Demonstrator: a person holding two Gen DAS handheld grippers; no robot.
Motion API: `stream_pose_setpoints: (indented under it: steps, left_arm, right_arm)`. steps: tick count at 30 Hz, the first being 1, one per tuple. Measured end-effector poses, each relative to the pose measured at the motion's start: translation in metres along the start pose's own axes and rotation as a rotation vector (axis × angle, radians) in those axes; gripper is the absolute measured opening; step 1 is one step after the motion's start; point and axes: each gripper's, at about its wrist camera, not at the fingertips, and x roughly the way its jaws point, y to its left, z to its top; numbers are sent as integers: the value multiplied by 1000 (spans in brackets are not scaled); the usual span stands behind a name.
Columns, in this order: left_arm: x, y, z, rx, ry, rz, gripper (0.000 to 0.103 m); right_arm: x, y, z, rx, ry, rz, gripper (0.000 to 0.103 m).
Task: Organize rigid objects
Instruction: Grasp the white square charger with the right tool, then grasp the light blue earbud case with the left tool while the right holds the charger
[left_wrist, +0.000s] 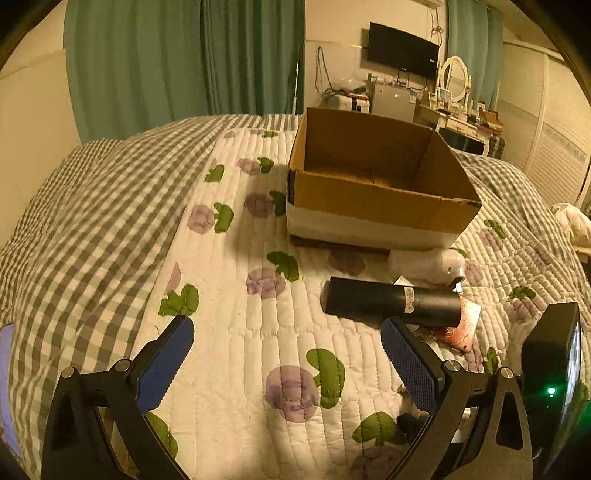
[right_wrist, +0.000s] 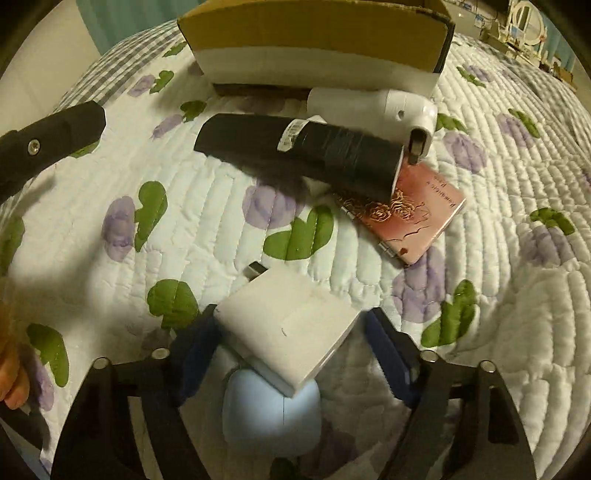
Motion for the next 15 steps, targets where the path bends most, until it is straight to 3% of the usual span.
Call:
stream_pose_setpoints:
  steps: [8, 15]
  left_arm:
    - [-17, -12, -5, -10, 3, 16, 103]
    - [-28, -51, -41, 5, 55, -47, 103]
  right_arm:
    - [-56, -14, -8, -5, -144, -31, 70]
    - [-113, -52, -21, 8, -237, -135, 70]
